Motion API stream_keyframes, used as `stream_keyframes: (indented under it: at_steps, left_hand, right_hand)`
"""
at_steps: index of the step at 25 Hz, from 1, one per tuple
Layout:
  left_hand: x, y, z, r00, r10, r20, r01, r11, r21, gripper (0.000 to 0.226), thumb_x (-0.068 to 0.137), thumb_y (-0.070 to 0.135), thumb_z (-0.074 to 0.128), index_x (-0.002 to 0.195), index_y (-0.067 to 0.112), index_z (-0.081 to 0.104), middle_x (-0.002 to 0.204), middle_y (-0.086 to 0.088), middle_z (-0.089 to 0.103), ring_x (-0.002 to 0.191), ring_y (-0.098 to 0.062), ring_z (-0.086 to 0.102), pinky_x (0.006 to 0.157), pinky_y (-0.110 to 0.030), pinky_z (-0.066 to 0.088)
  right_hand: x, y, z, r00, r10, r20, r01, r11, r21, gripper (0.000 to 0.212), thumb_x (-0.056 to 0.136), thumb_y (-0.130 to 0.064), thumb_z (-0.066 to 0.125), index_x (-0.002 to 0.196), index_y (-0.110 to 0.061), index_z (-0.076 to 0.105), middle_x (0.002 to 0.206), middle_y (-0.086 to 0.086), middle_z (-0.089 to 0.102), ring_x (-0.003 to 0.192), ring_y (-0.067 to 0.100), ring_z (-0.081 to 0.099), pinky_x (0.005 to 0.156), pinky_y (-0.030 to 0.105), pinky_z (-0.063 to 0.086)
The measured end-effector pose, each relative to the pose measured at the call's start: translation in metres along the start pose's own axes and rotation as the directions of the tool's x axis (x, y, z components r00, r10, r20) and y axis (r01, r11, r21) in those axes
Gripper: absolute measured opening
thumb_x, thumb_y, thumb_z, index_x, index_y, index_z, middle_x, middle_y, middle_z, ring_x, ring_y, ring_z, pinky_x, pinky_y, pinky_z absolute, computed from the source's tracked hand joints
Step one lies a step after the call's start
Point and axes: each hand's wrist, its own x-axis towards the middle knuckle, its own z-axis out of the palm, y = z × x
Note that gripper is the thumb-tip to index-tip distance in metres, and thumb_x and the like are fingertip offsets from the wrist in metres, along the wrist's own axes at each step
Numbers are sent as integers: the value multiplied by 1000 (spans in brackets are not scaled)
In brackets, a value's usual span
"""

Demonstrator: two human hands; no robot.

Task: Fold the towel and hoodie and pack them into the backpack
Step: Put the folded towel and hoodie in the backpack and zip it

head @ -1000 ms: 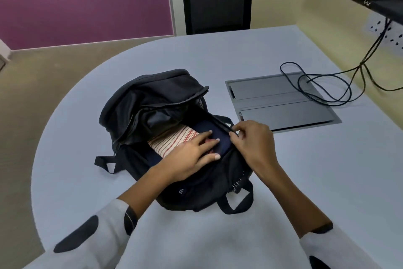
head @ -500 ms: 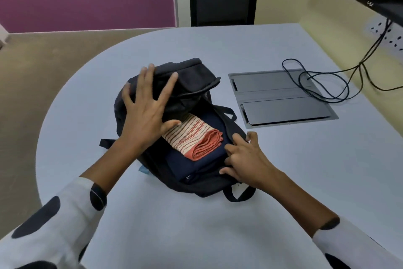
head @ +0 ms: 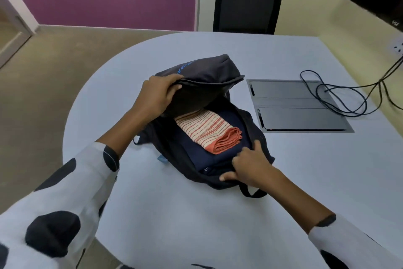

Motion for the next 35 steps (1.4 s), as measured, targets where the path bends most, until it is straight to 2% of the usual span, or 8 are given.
stream_keyframes:
  at_steps: [4, 7, 13, 19, 23, 27, 31, 35]
  left_hand:
    - [-4, 0, -1, 1000, -26, 6, 26, 995, -91, 30, 96, 17, 52, 125, 14, 61, 122, -6, 65, 113, -25, 59, 94, -28, 41]
    - [-4, -11, -11, 997, -69, 19, 71, 985, -155, 28, 95, 16, 55, 121, 14, 64, 118, -5, 68, 110, -23, 60, 88, -23, 39]
    - [-5, -34, -28, 992, -63, 113, 91, 961, -260, 25, 92, 13, 58, 115, 12, 68, 112, -2, 69, 103, -15, 61, 87, -19, 39]
    - [-18, -30, -28, 990, -41, 138, 76, 965, -253, 25, 92, 10, 59, 115, 10, 67, 113, 0, 68, 100, -9, 56, 87, -19, 38]
    - [-22, -26, -32, 991, -72, 110, 94, 974, -206, 24, 93, 9, 56, 115, 10, 67, 99, 3, 67, 84, -10, 59, 79, -20, 42]
    - [-26, -22, -34, 980, -176, 90, 190, 963, -192, 23, 94, 8, 53, 99, 27, 65, 78, 18, 62, 68, -2, 56, 72, -21, 48]
    - [-15, 10, -33, 947, -213, 240, 252, 957, -144, 28, 79, 21, 55, 99, 40, 49, 107, 8, 61, 88, -16, 59, 72, -19, 43]
    - [17, 67, -17, 888, -4, 460, 41, 997, -71, 79, 71, 66, 59, 139, 46, 26, 150, 7, 28, 139, -17, 28, 111, -45, 27]
  right_hand:
    - [-2, -28, -2, 981, -144, -130, 184, 901, 392, 31, 84, -51, 62, 84, -20, 65, 93, -4, 62, 106, 19, 47, 104, 47, 23]
    - [-4, -41, -32, 930, -10, -367, 333, 446, 831, 16, 75, -32, 76, 70, -34, 61, 74, -17, 61, 86, 9, 57, 98, 49, 40]
    - [-10, -64, -72, 896, 26, -443, 336, 611, 717, 24, 74, -27, 79, 66, -38, 60, 73, -19, 60, 81, -1, 53, 103, 40, 29]
    - [-11, -46, -50, 914, 71, -399, 285, 586, 758, 11, 73, -28, 80, 75, -30, 70, 77, -9, 66, 75, 6, 58, 95, 44, 42]
    - [-18, -9, -36, 914, 8, -405, 348, 496, 796, 5, 77, -25, 77, 80, -27, 73, 82, -8, 71, 76, 3, 62, 82, 21, 49]
    - [11, 58, -11, 812, 427, -397, 284, 304, 909, 13, 88, -9, 65, 95, -16, 74, 96, -3, 73, 91, 6, 66, 84, 16, 48]
    - [69, 83, 23, 891, 407, -201, 143, 169, 975, 31, 91, -7, 57, 122, -9, 64, 119, 5, 66, 111, 17, 61, 98, 24, 44]
    - [103, 52, 24, 966, 115, -231, 227, 49, 973, 45, 100, -23, 47, 143, -12, 41, 143, 0, 46, 134, 15, 40, 109, 24, 30]
